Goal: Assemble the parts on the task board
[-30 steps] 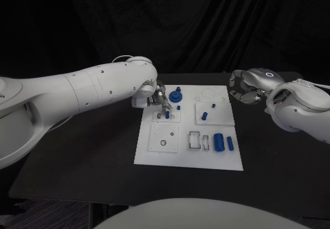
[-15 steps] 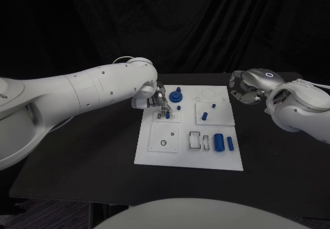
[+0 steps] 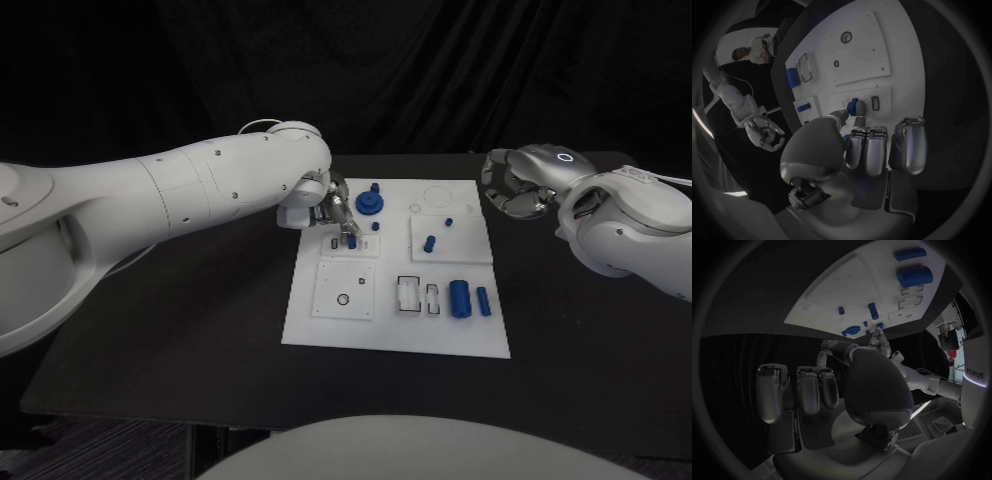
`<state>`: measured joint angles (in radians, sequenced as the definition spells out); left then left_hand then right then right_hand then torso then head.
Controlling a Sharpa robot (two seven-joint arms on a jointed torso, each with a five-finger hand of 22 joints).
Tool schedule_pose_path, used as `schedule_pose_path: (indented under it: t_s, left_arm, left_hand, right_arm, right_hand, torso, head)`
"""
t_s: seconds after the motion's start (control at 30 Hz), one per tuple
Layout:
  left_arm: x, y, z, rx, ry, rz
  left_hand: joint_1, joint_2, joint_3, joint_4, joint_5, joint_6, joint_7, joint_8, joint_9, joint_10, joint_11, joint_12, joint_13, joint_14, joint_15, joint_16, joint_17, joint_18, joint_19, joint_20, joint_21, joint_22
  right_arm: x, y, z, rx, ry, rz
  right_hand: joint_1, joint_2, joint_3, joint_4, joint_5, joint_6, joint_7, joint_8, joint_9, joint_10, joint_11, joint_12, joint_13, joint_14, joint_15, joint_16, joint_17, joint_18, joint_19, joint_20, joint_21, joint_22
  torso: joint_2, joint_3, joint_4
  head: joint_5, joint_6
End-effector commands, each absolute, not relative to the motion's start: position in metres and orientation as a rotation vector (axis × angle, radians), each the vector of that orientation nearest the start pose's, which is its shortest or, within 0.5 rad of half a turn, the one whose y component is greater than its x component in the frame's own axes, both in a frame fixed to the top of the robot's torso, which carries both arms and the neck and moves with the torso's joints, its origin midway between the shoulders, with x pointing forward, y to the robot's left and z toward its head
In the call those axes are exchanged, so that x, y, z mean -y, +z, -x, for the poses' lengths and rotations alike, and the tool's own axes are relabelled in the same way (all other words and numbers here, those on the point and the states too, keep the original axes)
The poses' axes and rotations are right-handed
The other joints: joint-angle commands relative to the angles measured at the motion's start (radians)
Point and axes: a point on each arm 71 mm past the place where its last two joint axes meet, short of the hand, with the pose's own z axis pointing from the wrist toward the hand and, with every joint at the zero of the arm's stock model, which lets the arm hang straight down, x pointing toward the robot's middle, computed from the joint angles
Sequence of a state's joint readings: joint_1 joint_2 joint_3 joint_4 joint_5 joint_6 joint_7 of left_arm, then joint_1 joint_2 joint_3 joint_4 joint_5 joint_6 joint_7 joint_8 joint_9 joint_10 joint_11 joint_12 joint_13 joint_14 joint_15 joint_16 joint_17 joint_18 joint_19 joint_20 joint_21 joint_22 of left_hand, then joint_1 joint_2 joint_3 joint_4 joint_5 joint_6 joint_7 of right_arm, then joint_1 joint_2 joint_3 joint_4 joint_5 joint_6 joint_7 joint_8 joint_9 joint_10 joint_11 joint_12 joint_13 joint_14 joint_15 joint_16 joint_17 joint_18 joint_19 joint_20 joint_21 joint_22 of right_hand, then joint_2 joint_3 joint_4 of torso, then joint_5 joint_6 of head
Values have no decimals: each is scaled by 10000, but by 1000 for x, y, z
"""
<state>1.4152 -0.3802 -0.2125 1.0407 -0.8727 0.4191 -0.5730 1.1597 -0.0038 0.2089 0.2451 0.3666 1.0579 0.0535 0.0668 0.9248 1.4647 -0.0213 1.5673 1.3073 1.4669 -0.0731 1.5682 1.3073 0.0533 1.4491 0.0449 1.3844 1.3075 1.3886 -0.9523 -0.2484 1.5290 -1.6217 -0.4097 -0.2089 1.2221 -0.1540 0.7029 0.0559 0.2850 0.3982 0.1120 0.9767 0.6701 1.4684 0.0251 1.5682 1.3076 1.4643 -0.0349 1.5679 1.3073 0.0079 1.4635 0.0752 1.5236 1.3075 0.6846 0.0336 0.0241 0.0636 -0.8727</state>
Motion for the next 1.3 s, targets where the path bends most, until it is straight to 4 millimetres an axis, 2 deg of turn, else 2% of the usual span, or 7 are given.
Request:
schedule_pose_path:
  t_s: [0.03,0.73,0.9,0.93,1.0,1.03,1.3]
  left_arm:
    - [-115,-199,-553,-25389,-3156,195]
    - [-116,-203,-553,-25481,-2971,278]
    - [-118,-204,-553,-25544,-2895,287]
    - [-118,-204,-553,-25560,-2888,281]
    - [-118,-205,-553,-25574,-2904,270]
    - [-118,-205,-553,-25571,-2930,265]
    - [-118,-204,-552,-25452,-3224,278]
  left_hand:
    - [118,-26,9,-76,59,63,4,19,-15,1061,47,35,2635,1039,64,26,2635,34,-57,8,-49,1138]
    - [166,-11,36,-142,57,108,-4,39,-30,1061,41,35,2635,1039,57,26,2635,43,-78,3,-88,1117]
    - [290,9,111,-299,63,130,-27,45,-47,1061,21,35,2635,1039,42,26,2635,47,-87,-9,-112,1113]
    - [396,52,200,-472,-500,135,-37,43,-67,1061,10,35,2635,1039,28,26,2635,50,-96,-23,-139,1108]
    - [483,58,319,-618,-349,130,-43,41,-82,1061,3,35,2635,1039,21,26,2635,49,-91,-32,-145,1116]
    - [533,38,420,-733,-112,130,-47,45,-88,1061,-3,35,2635,1039,16,26,2635,48,-87,-39,-149,1122]
    - [631,-110,1093,-1261,514,137,-65,111,-16,1061,-26,35,2635,1039,-5,26,2635,52,-83,-63,-196,1137]
  right_arm:
    - [263,-162,-490,-15668,3122,2582]
    - [261,-162,-490,-15623,3202,2623]
    - [261,-162,-490,-15615,3208,2627]
    - [261,-162,-490,-15616,3206,2627]
    - [261,-162,-490,-15623,3200,2629]
    - [261,-162,-490,-15626,3196,2629]
    - [262,-162,-490,-15657,3167,2623]
  right_hand:
    - [37,-102,53,-8,11,69,1,-69,-10,1024,-40,26,2632,1065,-48,29,2635,78,717,-35,-50,2427]
    - [58,-194,348,-200,4,190,0,-101,-49,1024,-46,26,2632,1065,-58,29,2635,102,662,-44,-134,2395]
    - [55,-199,356,-204,4,192,1,-103,-51,1024,-45,26,2632,1065,-58,29,2635,102,661,-44,-136,2394]
    - [55,-199,356,-204,4,192,1,-103,-51,1024,-45,26,2632,1065,-58,29,2635,102,661,-44,-136,2394]
    - [55,-199,356,-204,4,192,1,-103,-51,1024,-45,26,2632,1065,-58,29,2635,102,661,-44,-136,2394]
    - [55,-199,356,-204,4,192,1,-103,-51,1024,-45,26,2632,1065,-58,29,2635,102,661,-44,-136,2394]
    - [39,-209,373,-205,2,197,4,-107,-54,1024,-43,26,2632,1065,-58,29,2635,106,653,-45,-148,2390]
  torso:
    - [2,3,6]
    - [5,15,-18]
    - [6,12,-13]
    - [6,10,-14]
    - [5,7,-10]
    - [6,8,-14]
    - [-2,0,2]
  head:
    - [14,1]
    - [-31,1]
    - [-26,1]
    - [-21,1]
    - [-22,1]
    - [-1,1]
    - [0,1]
